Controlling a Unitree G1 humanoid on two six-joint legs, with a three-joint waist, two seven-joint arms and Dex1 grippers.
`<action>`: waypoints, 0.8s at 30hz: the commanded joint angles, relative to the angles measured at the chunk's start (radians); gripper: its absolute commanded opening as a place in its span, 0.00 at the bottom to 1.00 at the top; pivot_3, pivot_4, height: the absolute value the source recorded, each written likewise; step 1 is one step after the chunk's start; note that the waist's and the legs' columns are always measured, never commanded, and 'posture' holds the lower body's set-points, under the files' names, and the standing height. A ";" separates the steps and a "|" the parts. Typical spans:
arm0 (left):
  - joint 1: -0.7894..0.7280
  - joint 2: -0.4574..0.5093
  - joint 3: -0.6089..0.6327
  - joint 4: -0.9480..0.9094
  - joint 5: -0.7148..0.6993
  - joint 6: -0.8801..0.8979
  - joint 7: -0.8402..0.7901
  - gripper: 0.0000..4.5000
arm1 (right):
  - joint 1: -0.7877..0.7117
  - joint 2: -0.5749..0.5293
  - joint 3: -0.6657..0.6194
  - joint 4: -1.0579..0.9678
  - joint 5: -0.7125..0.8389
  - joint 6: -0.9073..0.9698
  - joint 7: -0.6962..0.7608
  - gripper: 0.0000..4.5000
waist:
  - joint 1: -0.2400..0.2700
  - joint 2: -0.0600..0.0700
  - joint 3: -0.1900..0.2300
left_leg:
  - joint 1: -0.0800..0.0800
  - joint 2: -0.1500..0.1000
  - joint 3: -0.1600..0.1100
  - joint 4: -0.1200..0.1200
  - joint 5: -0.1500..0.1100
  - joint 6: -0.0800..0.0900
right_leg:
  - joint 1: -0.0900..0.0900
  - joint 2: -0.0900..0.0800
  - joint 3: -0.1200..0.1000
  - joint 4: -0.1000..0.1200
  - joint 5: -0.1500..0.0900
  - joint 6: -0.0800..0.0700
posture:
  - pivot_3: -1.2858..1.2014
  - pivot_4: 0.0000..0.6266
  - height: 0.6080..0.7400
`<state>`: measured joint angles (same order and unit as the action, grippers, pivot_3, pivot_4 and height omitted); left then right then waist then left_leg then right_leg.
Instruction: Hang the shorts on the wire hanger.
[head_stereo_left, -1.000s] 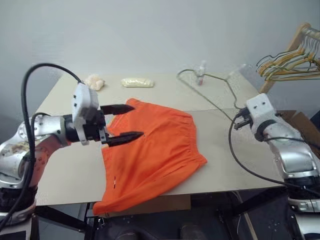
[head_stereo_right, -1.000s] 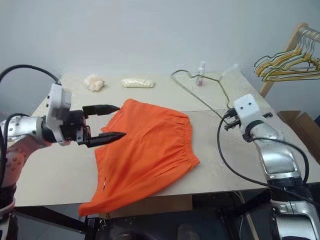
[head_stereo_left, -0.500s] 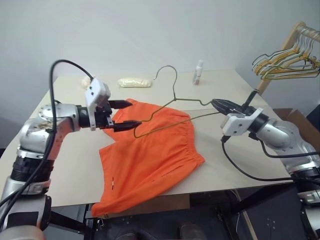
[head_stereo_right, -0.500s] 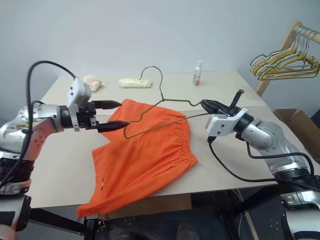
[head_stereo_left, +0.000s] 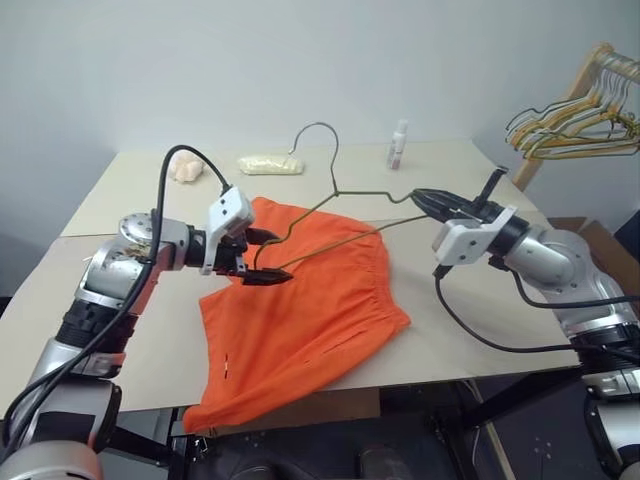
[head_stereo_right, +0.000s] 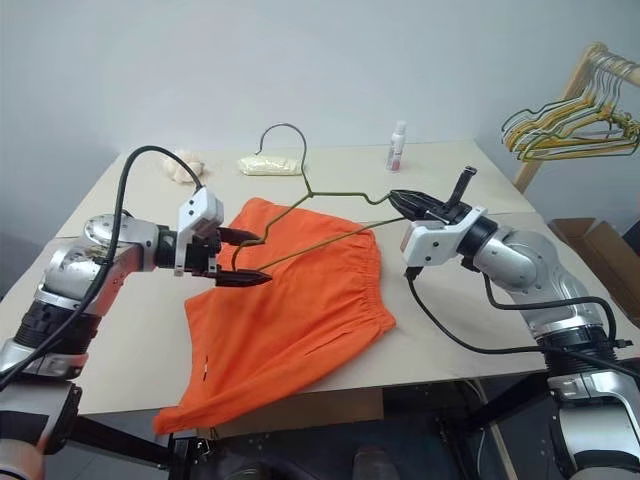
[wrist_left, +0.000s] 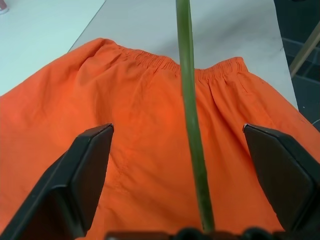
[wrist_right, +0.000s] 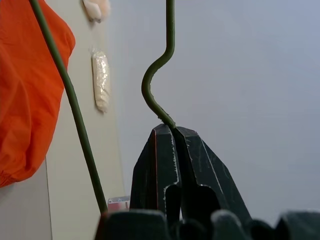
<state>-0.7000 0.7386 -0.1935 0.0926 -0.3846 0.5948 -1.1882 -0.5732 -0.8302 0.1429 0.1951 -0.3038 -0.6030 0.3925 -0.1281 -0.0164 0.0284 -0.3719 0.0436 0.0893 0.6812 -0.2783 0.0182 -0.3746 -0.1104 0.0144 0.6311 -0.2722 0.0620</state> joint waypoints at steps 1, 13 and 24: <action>-0.028 0.002 0.015 -0.003 0.017 -0.001 -0.002 0.72 | -0.026 0.008 -0.054 -0.045 0.015 0.023 -0.006 0.00 | -0.002 0.000 0.000 | 0.000 0.000 0.000 0.000 0.000 0.000 | 0.000 0.000 0.000 0.000 0.000 0.000 | 0.46 0.00 1.00; -0.019 -0.001 0.058 -0.009 0.013 0.019 0.011 0.00 | -0.043 0.005 -0.057 -0.051 0.018 0.036 0.015 0.06 | -0.002 0.000 0.000 | 0.000 0.000 0.000 0.000 0.000 0.000 | 0.000 0.000 0.000 0.001 0.000 0.000 | 0.46 0.00 1.00; 0.021 0.088 0.055 -0.025 0.073 -0.037 -0.026 0.00 | 0.034 -0.139 -0.037 -0.171 0.377 0.140 0.433 0.90 | -0.001 0.000 0.000 | 0.000 0.000 -0.001 0.001 0.000 0.001 | 0.000 0.000 0.000 0.000 0.000 0.000 | 0.47 0.00 1.00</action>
<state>-0.6764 0.8080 -0.1512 0.0939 -0.3330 0.5987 -1.2008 -0.5277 -0.9464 0.1421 0.0769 -0.0434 -0.5457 0.7450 -0.1286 -0.0164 0.0284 -0.3717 0.0440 0.0885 0.6819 -0.2786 0.0189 -0.3742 -0.1105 0.0141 0.6316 -0.2722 0.0620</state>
